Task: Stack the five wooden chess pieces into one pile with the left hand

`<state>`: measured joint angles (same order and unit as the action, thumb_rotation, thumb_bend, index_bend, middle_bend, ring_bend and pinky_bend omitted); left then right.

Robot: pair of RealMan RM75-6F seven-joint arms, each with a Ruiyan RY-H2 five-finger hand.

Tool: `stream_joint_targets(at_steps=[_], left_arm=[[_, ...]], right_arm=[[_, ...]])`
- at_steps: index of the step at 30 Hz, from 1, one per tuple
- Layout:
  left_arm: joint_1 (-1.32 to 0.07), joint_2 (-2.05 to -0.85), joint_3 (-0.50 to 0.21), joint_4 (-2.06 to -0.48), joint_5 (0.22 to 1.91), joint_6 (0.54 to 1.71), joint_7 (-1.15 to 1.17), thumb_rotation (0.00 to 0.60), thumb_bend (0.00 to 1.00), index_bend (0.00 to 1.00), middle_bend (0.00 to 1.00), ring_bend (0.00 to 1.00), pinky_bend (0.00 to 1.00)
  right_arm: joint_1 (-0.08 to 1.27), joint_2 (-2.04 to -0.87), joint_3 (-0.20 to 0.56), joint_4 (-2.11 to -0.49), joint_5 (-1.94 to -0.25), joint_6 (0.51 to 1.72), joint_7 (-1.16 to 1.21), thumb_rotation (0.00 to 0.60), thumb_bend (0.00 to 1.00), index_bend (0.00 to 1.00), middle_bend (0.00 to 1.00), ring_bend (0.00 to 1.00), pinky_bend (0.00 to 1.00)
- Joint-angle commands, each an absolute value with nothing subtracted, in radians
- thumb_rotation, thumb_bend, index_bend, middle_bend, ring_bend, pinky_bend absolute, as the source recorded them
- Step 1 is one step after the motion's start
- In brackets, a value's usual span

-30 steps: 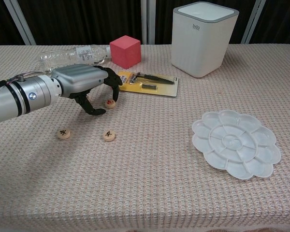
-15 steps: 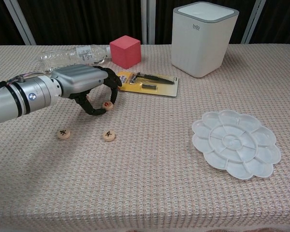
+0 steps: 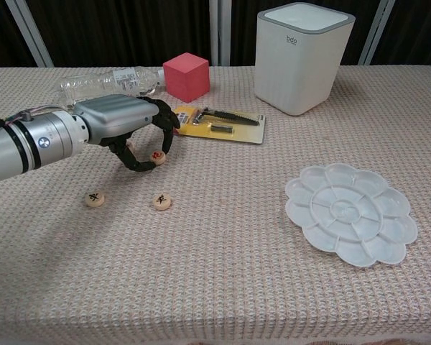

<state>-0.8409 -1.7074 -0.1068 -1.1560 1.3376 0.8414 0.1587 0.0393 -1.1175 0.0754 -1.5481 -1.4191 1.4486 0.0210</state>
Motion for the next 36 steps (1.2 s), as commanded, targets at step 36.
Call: stream_joint_targets(at_steps=[36], left_arm=[[-0.815,-1.565,-0.119,-1.313,1.19,0.836,0.327,0.6,0.31,0.47,0.15,0.0,0.04]], right_arm=[[0.056,-1.133,0.07,-1.552,-1.433,1.429,0.007,0.6,0.24,0.0,0.0,0.0,0.0]])
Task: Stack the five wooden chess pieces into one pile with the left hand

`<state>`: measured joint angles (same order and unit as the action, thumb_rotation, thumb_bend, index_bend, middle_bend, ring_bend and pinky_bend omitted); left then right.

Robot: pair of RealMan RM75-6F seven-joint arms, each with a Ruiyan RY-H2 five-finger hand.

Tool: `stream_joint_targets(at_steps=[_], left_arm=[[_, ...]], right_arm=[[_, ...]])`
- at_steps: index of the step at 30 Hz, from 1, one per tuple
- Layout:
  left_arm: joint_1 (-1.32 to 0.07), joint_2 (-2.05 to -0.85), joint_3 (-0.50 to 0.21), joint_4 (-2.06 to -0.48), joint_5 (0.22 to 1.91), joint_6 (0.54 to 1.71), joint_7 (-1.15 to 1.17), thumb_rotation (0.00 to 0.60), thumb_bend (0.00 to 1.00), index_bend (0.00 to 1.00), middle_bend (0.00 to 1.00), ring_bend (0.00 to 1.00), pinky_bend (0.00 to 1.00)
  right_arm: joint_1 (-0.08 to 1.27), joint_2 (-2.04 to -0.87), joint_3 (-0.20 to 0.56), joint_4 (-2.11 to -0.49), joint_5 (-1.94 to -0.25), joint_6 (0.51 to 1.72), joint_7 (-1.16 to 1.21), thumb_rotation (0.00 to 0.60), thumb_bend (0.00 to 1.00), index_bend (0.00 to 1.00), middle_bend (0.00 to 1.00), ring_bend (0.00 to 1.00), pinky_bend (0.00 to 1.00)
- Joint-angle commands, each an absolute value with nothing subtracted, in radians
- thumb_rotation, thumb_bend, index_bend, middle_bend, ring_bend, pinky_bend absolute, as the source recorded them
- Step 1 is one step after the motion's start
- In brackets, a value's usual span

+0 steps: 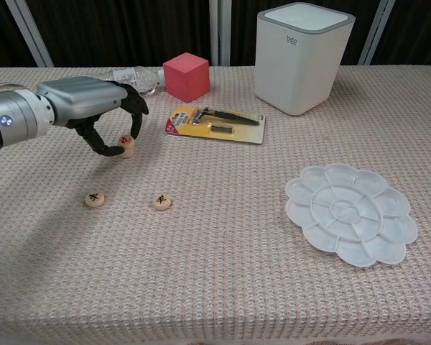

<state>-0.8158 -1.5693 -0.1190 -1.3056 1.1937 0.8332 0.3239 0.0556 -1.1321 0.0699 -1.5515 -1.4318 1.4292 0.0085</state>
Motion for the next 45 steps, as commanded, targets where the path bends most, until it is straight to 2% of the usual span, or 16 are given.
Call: stream_joint_targets(at_steps=[1,18,32,40,45], left_arm=[[-0.815,-1.563,-0.119,-1.317,1.189,0.836,0.328,0.6,0.31,0.47,0.15,0.0,0.04],[-0.809,-1.574,-0.113,-1.296,1.192,0.837,0.296,0.6,0.31,0.44,0.15,0.0,0.04],[-0.803,-1.563,-0.112,-1.312,1.197,0.849,0.291,0.6,0.31,0.36,0.15,0.0,0.04],[-0.736,-1.468,-0.092,-1.493,1.19,0.95,0.345,0.6,0.31,0.33,0.14,0.0,0.04],[-0.668,-1.405,-0.04,-1.616,1.238,1.047,0.381,0.6,0.31,0.34,0.14,0.0,0.04]], right_arm=[[0.057,-1.134,0.07,-1.552,-1.433,1.43,0.006,0.6,0.24,0.0,0.0,0.0,0.0],[0.053,-1.13,0.074,-1.553,-1.422,1.434,0.007,0.6,0.24,0.0,0.0,0.0,0.0],[0.051,-1.129,0.072,-1.552,-1.423,1.436,0.01,0.6,0.24,0.0,0.0,0.0,0.0],[0.057,-1.132,0.074,-1.548,-1.423,1.43,0.012,0.6,0.24,0.0,0.0,0.0,0.0],[0.061,-1.135,0.075,-1.546,-1.431,1.43,0.021,0.6,0.24,0.0,0.0,0.0,0.0]])
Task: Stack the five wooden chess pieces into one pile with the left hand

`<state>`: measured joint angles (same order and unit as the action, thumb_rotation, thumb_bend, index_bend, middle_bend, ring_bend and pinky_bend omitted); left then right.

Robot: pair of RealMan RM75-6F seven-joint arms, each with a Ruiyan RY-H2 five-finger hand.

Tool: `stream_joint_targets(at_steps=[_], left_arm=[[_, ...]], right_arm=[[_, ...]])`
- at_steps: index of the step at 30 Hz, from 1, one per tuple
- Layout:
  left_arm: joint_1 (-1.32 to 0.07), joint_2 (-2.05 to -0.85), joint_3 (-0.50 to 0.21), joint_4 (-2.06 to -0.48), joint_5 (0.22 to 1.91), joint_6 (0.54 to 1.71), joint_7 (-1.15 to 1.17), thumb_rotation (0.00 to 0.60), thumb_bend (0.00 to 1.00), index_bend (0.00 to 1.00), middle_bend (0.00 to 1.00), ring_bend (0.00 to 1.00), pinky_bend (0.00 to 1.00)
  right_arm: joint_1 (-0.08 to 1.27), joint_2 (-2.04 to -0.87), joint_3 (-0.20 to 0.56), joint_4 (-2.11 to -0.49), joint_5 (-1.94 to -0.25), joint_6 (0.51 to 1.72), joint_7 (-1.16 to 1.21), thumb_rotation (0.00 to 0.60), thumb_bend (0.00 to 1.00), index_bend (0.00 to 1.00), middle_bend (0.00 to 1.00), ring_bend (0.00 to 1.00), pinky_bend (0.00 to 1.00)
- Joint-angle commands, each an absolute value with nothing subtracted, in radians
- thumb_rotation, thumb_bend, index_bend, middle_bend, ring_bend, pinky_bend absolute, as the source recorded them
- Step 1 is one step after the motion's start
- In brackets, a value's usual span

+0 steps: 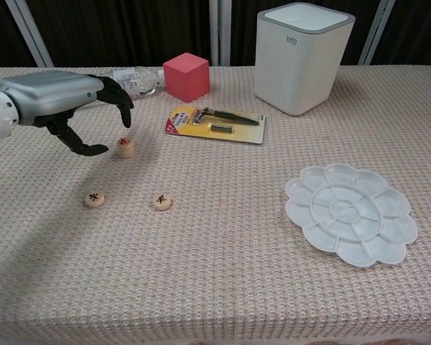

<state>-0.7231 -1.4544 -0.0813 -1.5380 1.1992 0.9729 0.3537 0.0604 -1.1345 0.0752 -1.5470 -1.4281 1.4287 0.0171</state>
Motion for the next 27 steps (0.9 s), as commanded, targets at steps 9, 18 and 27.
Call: stream_joint_targets(at_steps=[9,18,27], left_arm=[[-0.55,-1.39,0.055,-1.666,1.371,1.179,0.349,0.6,0.3,0.35,0.13,0.0,0.04],[-0.465,-1.499,0.086,-1.508,1.496,1.283,0.193,0.6,0.3,0.39,0.03,0.0,0.04],[-0.444,-1.552,0.073,-1.46,1.514,1.278,0.173,0.6,0.29,0.37,0.03,0.0,0.02]], right_arm=[[0.052,-1.131,0.071,-1.535,-1.432,1.439,0.036,0.6,0.24,0.0,0.0,0.0,0.0],[0.05,-1.126,0.067,-1.548,-1.443,1.447,0.035,0.6,0.24,0.0,0.0,0.0,0.0],[0.043,-1.122,0.061,-1.551,-1.443,1.449,0.034,0.6,0.24,0.0,0.0,0.0,0.0]])
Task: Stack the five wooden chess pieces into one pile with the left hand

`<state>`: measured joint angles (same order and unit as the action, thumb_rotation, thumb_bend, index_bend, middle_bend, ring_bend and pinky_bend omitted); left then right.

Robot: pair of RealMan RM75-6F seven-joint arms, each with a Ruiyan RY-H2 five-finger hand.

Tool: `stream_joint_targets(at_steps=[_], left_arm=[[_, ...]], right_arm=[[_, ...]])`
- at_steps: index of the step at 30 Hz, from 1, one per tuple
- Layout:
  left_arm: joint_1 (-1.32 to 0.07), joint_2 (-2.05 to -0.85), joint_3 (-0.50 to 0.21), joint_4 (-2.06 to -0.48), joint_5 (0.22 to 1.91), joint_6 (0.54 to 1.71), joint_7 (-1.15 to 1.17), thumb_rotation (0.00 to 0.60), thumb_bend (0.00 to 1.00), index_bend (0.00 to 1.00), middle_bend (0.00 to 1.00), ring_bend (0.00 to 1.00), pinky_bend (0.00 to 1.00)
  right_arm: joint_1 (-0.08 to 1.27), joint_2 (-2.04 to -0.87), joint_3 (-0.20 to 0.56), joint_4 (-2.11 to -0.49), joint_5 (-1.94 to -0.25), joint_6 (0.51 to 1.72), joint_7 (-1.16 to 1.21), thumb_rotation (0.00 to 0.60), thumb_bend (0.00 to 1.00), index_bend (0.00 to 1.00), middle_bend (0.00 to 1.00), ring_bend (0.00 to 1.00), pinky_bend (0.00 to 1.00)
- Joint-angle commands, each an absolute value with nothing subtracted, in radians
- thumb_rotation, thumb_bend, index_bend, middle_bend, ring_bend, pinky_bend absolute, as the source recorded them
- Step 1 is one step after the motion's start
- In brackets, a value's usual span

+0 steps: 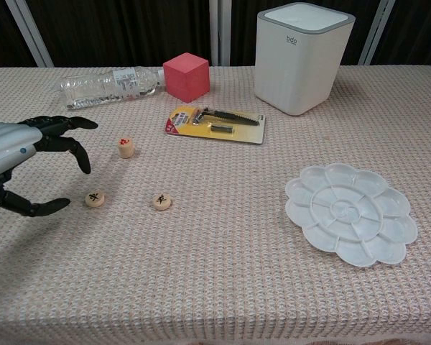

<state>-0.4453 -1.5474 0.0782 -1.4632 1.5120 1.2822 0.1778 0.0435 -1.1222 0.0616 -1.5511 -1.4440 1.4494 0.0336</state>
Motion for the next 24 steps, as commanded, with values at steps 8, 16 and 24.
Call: stream_joint_targets(at_steps=[8,16,24], left_arm=[[-0.447,-1.577,0.071,-1.433,1.532,1.244,0.182,0.6,0.29,0.37,0.03,0.0,0.02],[-0.441,-1.608,0.064,-1.38,1.533,1.227,0.182,0.6,0.28,0.34,0.02,0.0,0.0],[-0.442,-1.622,0.05,-1.356,1.527,1.206,0.176,0.6,0.28,0.34,0.02,0.0,0.0]], right_arm=[[0.04,-1.123,0.059,-1.546,-1.441,1.446,0.036,0.6,0.24,0.0,0.0,0.0,0.0],[0.038,-1.122,0.059,-1.54,-1.433,1.442,0.037,0.6,0.24,0.0,0.0,0.0,0.0],[0.041,-1.129,0.059,-1.534,-1.43,1.433,0.035,0.6,0.24,0.0,0.0,0.0,0.0]])
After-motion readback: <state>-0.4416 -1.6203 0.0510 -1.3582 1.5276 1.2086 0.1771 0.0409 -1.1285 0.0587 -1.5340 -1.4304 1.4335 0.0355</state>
